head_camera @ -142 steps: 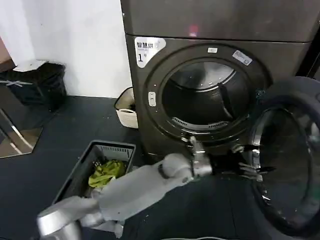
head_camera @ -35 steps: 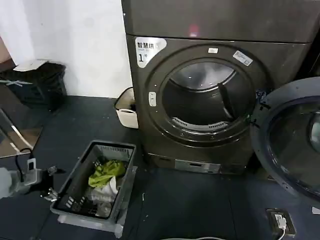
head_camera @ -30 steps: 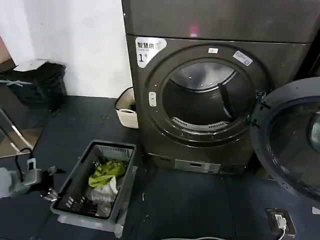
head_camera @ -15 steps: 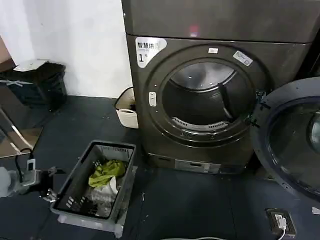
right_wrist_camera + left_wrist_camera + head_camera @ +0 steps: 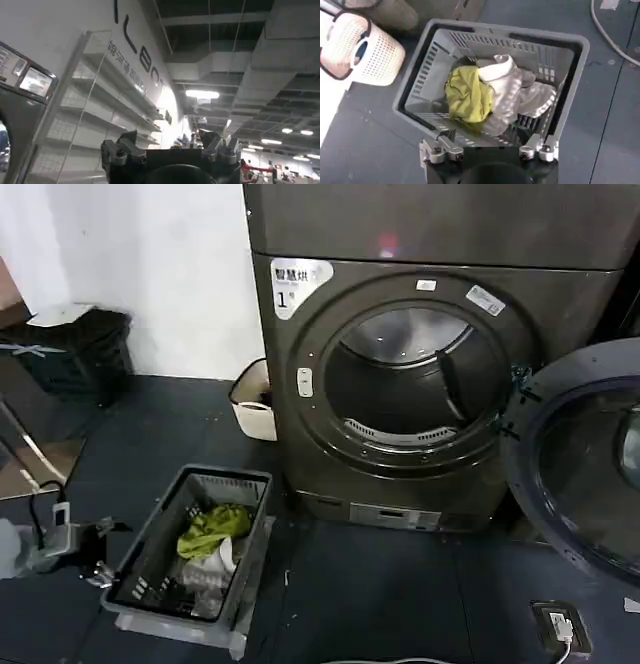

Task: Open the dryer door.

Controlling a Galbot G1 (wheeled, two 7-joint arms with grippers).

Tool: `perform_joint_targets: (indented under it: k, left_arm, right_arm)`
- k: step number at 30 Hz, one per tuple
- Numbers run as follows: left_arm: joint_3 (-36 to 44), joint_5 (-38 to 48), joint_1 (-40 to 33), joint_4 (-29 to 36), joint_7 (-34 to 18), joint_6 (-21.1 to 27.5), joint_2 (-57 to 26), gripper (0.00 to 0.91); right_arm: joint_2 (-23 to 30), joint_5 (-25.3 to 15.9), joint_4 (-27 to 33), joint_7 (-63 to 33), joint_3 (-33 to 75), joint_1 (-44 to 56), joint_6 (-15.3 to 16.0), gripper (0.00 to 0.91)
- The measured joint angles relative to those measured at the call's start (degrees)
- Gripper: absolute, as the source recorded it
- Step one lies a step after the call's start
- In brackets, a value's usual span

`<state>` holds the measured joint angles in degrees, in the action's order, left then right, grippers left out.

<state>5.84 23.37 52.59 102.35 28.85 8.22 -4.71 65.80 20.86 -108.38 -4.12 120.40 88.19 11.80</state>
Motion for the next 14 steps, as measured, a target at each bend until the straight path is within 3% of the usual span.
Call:
perform_joint_targets:
  k: [14]
  left_arm:
    - [0.0, -0.5, 0.0, 0.2, 0.2, 0.2, -0.3, 0.907]
  right_arm:
    - [0.2, -0.1, -0.3, 0.0, 0.1, 0.3, 0.3, 0.907]
